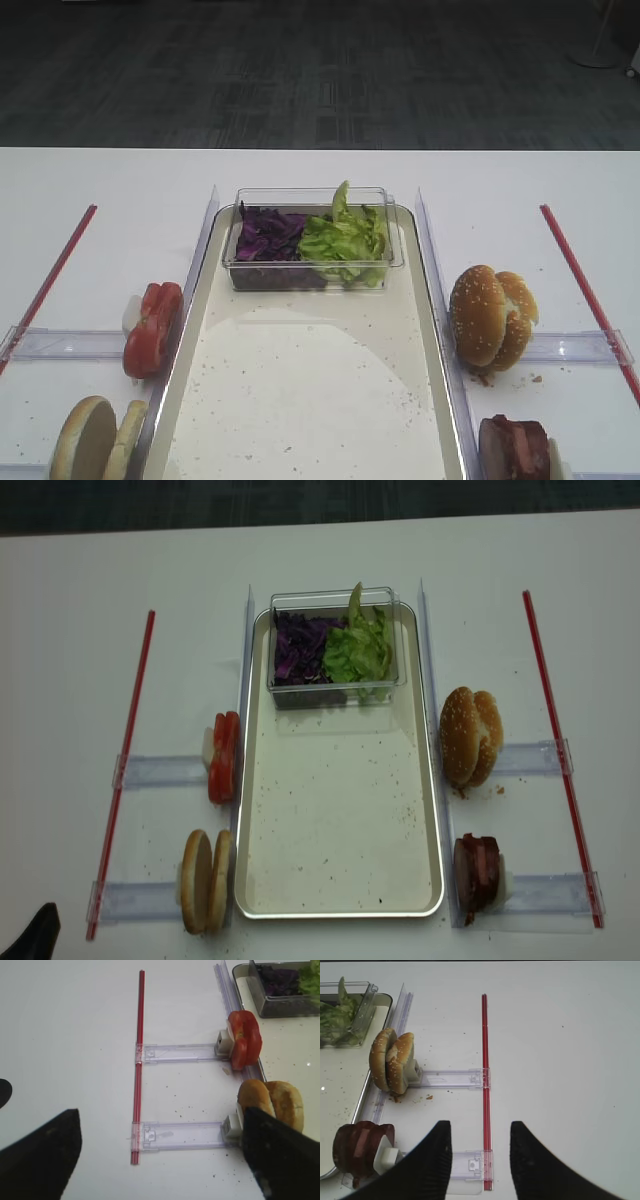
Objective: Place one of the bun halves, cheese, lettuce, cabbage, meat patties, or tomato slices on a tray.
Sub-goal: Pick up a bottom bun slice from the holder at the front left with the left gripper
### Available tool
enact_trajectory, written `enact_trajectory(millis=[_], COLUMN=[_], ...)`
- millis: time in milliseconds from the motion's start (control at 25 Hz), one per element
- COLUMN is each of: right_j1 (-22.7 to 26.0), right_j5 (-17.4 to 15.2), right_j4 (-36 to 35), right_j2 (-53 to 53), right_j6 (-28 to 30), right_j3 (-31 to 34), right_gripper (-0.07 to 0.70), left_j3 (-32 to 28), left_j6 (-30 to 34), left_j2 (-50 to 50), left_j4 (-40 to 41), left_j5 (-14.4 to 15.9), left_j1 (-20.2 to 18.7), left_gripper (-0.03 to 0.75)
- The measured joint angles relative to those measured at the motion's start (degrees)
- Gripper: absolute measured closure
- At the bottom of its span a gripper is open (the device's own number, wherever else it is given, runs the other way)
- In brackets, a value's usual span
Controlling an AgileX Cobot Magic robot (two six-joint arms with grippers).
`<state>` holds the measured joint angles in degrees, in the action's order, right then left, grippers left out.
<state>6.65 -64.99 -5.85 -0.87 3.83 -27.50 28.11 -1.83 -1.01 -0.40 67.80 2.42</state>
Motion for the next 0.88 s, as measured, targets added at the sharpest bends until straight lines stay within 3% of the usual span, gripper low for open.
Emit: enact_trajectory(millis=[280,880], right_j1=[0.00,0.00], right_j5=[0.00,0.00], right_j4=[0.00,0.00], right_j2=[0.00,0.00], right_j6=[0.00,-0.24], right_j3=[0.00,0.00], right_gripper=[0.313,0.313], left_j3=[0.00,0.59], left_j6=[0.00,0.00], left_j2=[3.05,40.47], left_j4=[0.00,0.40], left_j5=[0.51,0.30], left_j1=[0.00,0.00], left_gripper=[0.118,0.118])
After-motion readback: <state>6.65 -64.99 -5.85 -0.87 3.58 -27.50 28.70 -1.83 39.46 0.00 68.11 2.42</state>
